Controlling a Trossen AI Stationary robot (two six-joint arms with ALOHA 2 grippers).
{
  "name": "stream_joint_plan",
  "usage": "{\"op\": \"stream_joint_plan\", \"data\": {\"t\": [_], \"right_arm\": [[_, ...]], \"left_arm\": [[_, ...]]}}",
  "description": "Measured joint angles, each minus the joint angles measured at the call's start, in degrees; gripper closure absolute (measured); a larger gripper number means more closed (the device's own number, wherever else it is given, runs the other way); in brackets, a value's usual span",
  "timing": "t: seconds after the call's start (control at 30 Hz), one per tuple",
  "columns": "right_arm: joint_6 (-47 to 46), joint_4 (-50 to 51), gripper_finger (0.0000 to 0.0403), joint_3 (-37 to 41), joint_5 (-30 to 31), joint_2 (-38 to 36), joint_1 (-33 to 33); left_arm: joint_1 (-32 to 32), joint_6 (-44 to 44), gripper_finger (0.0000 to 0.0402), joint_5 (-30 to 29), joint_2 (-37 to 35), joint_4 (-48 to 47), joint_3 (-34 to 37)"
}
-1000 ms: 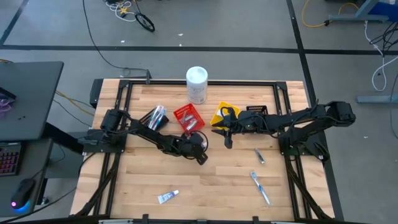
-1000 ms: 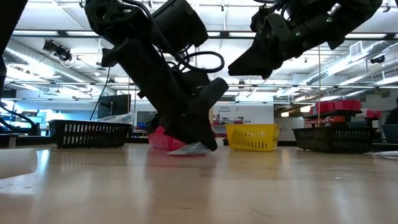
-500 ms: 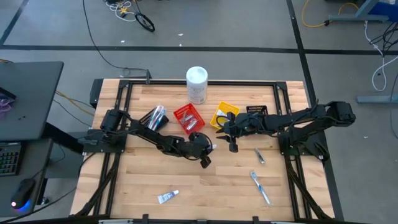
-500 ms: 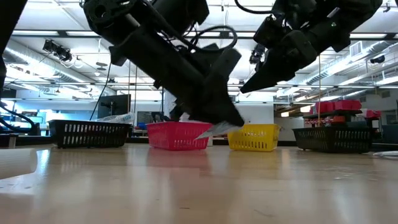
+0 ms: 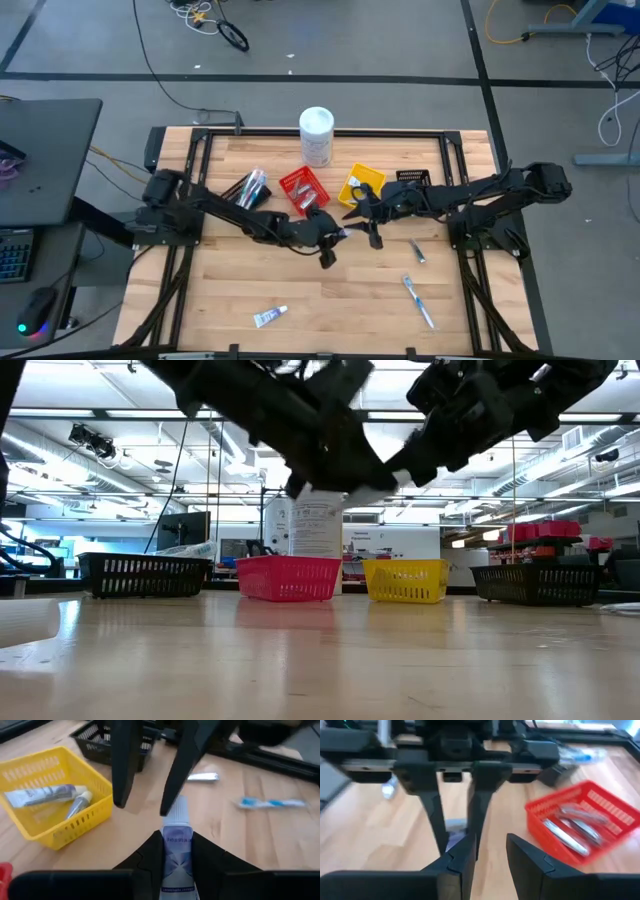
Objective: Pick & Place Travel size toiletries
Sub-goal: Put the top white toothpaste into the yellow basket
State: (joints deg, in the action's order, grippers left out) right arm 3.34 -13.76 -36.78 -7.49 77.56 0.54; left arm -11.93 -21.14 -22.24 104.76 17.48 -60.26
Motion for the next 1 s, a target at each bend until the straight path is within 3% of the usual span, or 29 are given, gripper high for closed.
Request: {"op": "stream_joint_plan", "data": {"t": [0.33,0.5,0.77,1.0], "right_arm": [[-3.0,-1.4,0.0283,0.0,-2.1,0.0,3.4],[-4.6,-1.7,0.0283,0.0,-2.1,0.0,5.3],[-4.3,-1.9,0.0283,0.0,4.1,0.0,6.4],[-4.2,-1.3,0.0283,0.0,4.4,0.0,6.4]], "left_arm": [[0.0,6.0,0.0312,6.5,-4.3,-7.5,0.0],[0.0,6.7,0.0312,4.0,-4.3,-8.4,0.0],[0.1,9.1,0.0312,5.1,-4.3,-6.7,0.1],[0.0,9.8,0.0312,5.0,-4.4,-6.2,0.0]]}}
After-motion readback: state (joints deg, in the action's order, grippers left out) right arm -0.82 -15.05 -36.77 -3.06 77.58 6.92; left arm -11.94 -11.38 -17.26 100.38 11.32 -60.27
